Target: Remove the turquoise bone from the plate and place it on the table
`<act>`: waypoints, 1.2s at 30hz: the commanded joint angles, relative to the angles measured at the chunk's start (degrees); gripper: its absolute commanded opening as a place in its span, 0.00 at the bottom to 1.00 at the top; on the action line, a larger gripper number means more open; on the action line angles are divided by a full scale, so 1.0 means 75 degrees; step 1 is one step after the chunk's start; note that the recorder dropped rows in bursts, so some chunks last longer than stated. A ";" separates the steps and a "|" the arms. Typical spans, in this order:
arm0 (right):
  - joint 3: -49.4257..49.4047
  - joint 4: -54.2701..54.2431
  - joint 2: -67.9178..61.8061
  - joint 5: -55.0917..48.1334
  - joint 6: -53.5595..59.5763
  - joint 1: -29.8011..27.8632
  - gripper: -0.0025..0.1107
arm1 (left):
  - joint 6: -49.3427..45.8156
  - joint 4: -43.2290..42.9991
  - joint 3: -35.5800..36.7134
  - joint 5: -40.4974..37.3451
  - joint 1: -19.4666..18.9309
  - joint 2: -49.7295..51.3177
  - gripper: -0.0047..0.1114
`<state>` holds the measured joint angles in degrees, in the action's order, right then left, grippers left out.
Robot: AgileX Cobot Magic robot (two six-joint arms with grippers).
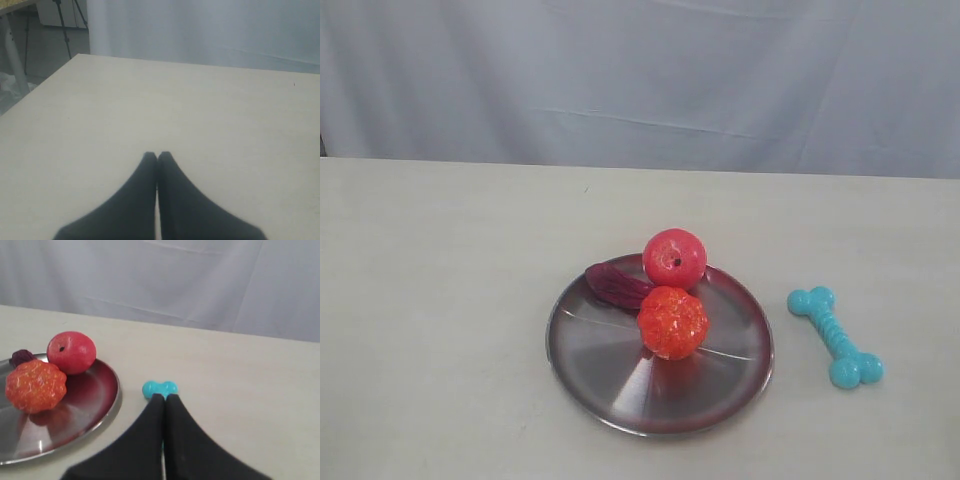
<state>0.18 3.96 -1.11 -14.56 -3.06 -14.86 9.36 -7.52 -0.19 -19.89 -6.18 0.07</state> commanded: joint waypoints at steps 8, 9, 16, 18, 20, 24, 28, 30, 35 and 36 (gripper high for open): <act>-0.0024 0.0055 0.0037 -0.0528 -0.0043 -0.0046 0.03 | 0.0007 -0.0002 0.0025 0.0006 0.0053 -0.0010 0.04; -0.0024 0.0055 0.0037 -0.0528 -0.0043 -0.0046 0.03 | 0.0007 -0.0002 0.0025 0.0006 0.0053 -0.0010 0.04; -0.0024 0.0055 0.0148 -0.0700 -0.0074 -0.0046 0.03 | 0.0007 -0.0002 0.0025 0.0006 0.0053 -0.0010 0.04; -0.0024 -0.0009 0.0148 -0.0700 -0.0088 -0.0046 0.03 | 0.0007 -0.0002 0.0025 0.0006 0.0053 -0.0010 0.04; -0.0024 -0.0099 0.0148 -0.0700 -0.0088 -0.0046 0.03 | 0.0007 -0.0002 0.0025 0.0006 0.0053 -0.0010 0.04; -0.0024 -0.0117 0.0148 -0.0700 -0.0074 -0.0046 0.03 | 0.0007 -0.0002 0.0025 0.0006 0.0053 -0.0010 0.04; -0.0024 -0.0117 0.0148 -0.0700 -0.0074 -0.0046 0.03 | 0.0007 -0.0002 0.0025 0.0006 0.0053 -0.0010 0.04; -0.0024 -0.0117 0.0148 -0.0700 -0.0074 -0.0046 0.03 | 0.0007 -0.0002 0.0025 0.0006 0.0053 -0.0010 0.04; -0.0024 -0.0117 0.0148 -0.0700 -0.0074 -0.0046 0.03 | 0.0007 -0.0002 0.0025 0.0006 0.0053 -0.0010 0.04; -0.0024 -0.0117 0.0148 -0.0700 -0.0074 -0.0046 0.03 | 0.0007 -0.0002 0.0025 0.0006 0.0053 -0.0010 0.04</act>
<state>0.18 3.29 -0.34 -19.98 -3.25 -14.86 9.36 -7.52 -0.19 -19.89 -6.18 0.07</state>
